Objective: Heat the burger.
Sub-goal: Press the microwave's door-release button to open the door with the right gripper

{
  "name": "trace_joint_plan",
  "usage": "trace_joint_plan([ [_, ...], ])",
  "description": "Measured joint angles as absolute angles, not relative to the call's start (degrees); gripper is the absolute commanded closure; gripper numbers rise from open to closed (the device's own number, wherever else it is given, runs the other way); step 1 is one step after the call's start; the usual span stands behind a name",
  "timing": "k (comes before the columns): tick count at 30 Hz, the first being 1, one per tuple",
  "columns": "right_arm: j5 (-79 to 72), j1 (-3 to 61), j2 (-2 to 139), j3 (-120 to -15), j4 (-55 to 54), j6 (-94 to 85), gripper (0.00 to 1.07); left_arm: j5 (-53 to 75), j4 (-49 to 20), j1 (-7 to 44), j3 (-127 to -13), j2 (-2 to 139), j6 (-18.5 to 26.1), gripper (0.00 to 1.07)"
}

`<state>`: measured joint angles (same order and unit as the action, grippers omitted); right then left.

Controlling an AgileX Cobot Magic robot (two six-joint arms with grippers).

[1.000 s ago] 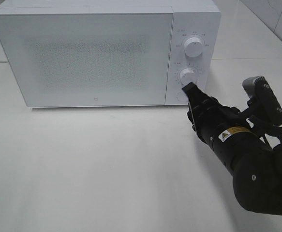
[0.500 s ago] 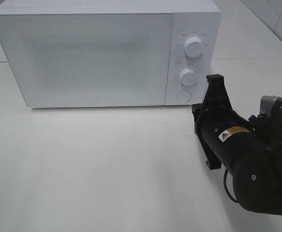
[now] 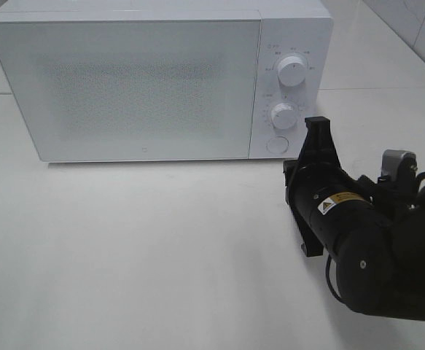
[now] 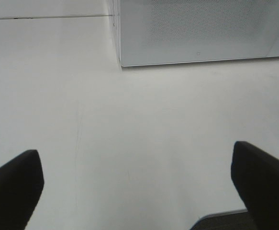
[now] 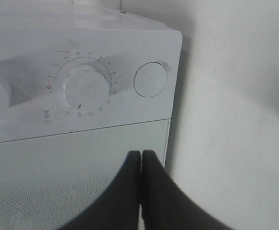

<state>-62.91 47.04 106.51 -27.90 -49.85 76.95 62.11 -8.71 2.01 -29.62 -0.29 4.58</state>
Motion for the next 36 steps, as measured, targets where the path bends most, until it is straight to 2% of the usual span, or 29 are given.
trace_joint_plan([
  [18,-56.32,37.01,115.57,-40.68,-43.26,78.38,1.07,62.11,-8.71,2.01,-29.62,-0.29,4.58,0.07],
  [36,-53.8,32.89,122.27,-48.24,-42.28,78.32,1.07,62.11,-8.71,2.01,-29.62,-0.29,4.58,0.07],
])
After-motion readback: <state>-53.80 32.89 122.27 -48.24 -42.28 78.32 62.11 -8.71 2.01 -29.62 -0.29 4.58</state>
